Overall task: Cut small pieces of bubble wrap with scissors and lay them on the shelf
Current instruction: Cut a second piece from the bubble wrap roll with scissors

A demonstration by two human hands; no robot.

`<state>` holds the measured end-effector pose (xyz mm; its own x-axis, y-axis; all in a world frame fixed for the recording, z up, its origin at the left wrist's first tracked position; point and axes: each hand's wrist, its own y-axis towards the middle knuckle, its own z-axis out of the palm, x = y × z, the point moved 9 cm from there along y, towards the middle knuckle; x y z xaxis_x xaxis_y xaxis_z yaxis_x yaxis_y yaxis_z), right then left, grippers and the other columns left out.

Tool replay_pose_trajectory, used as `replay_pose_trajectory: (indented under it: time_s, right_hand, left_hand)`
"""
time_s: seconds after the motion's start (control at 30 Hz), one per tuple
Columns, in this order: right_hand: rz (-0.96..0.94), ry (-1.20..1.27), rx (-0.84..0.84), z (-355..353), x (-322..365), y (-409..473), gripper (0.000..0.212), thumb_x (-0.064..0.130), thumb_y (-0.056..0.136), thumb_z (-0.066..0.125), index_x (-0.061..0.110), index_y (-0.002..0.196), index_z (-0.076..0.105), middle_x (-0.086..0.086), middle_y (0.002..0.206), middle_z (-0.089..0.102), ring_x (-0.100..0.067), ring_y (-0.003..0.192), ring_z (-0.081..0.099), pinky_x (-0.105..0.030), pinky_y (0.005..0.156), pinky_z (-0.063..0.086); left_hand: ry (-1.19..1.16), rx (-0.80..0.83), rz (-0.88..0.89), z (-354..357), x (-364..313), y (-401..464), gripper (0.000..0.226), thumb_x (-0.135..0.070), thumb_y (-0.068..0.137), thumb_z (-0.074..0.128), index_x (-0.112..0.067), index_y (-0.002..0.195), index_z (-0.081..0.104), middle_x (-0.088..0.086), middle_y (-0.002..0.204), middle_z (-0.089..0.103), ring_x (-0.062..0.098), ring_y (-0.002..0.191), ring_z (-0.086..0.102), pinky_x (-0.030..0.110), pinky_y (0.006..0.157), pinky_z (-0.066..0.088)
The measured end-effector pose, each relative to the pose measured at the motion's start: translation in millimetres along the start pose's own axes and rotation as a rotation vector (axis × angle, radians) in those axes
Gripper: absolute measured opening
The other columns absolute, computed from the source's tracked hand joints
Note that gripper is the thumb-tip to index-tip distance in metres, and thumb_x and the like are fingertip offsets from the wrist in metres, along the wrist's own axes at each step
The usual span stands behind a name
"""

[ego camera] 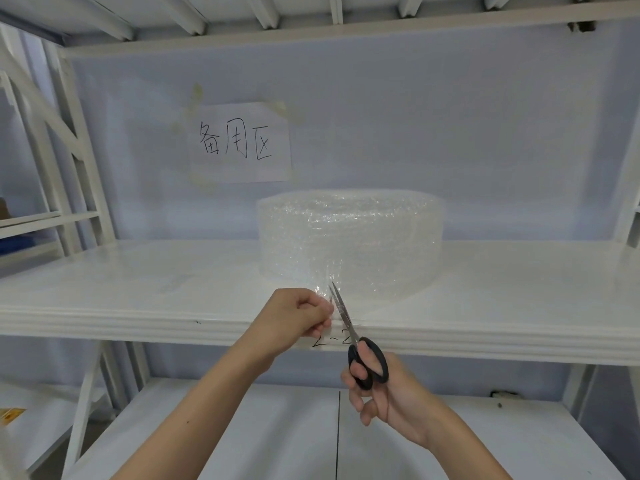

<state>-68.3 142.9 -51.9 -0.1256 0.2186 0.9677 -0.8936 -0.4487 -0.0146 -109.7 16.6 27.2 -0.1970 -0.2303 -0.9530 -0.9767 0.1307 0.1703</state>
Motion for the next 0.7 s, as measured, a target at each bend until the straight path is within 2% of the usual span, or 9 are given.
replay_pose_trajectory:
  time_s: [0.17,0.3,0.47,0.57,0.7]
  right_hand:
    - [-0.004,0.02,0.003,-0.2,-2.7,0.3,0.046,0.052,0.076,0.063,0.012,0.065,0.043,-0.005,0.066,0.049,-0.018,0.047,0.048,-0.026,0.038,0.046]
    - [0.007,0.035,0.06,4.1,0.1,0.3,0.06,0.064,0.056,0.077,0.014,0.062,0.047,-0.004,0.067,0.05,-0.02,0.05,0.049,-0.027,0.038,0.047]
    - [-0.012,-0.002,0.012,2.3,7.7,1.6,0.048,0.054,0.074,0.064,0.012,0.064,0.043,-0.005,0.065,0.05,-0.018,0.046,0.049,-0.026,0.038,0.047]
    - [-0.026,-0.022,-0.004,1.4,9.7,1.6,0.043,0.05,0.077,0.058,0.012,0.064,0.042,-0.004,0.063,0.049,-0.018,0.045,0.048,-0.026,0.038,0.046]
    - [-0.01,-0.005,0.031,3.3,9.7,2.8,0.045,0.053,0.076,0.062,0.013,0.062,0.046,-0.004,0.065,0.05,-0.019,0.048,0.049,-0.026,0.038,0.047]
  left_hand:
    - [-0.035,0.013,0.011,3.3,-1.6,-2.8,0.011,-0.01,0.091,0.066,-0.002,0.084,0.069,0.004,0.067,0.069,0.01,0.055,0.059,0.018,0.061,0.054]
    - [-0.05,0.049,0.013,7.9,-2.2,-5.7,0.011,-0.009,0.091,0.065,0.001,0.089,0.069,0.005,0.068,0.069,0.008,0.054,0.059,0.018,0.061,0.053]
    - [-0.044,0.049,0.023,7.4,-4.8,-6.3,0.011,-0.009,0.091,0.065,0.002,0.09,0.069,0.007,0.07,0.07,0.008,0.054,0.06,0.018,0.061,0.054]
    - [-0.039,0.059,0.025,6.5,-5.1,-6.9,0.01,-0.008,0.091,0.066,0.001,0.088,0.068,0.006,0.068,0.069,0.008,0.054,0.059,0.018,0.06,0.053]
    - [0.003,0.111,0.026,11.3,-4.5,-10.4,0.011,-0.006,0.091,0.065,-0.005,0.081,0.068,0.002,0.065,0.068,0.008,0.055,0.057,0.018,0.06,0.051]
